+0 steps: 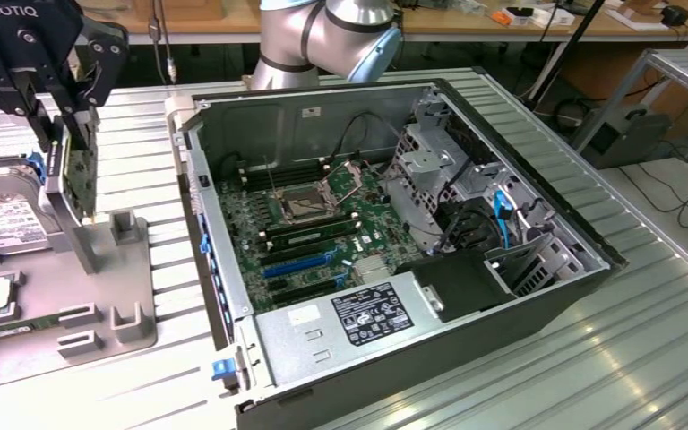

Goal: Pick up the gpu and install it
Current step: 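Pick up the gpu and move the gpu toward the slot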

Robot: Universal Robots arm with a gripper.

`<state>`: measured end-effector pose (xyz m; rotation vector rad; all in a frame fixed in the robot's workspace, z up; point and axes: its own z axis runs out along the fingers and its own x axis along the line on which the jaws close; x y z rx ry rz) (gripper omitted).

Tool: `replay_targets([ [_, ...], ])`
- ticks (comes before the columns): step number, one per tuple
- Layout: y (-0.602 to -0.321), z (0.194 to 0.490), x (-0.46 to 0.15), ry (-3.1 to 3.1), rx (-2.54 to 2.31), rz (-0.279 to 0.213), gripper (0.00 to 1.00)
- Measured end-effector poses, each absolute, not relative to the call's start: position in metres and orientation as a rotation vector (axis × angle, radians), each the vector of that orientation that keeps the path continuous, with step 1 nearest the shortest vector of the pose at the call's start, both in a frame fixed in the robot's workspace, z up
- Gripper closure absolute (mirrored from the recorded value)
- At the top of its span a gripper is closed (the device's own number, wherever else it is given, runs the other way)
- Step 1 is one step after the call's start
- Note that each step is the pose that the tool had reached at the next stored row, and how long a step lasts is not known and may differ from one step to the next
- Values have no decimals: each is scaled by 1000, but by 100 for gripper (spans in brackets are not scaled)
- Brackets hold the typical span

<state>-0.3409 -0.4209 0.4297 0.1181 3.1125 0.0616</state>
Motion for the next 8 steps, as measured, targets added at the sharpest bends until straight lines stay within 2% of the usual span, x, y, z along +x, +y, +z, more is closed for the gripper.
replay_targets([
  [8, -421, 430, -337, 3112, 118, 61, 73],
])
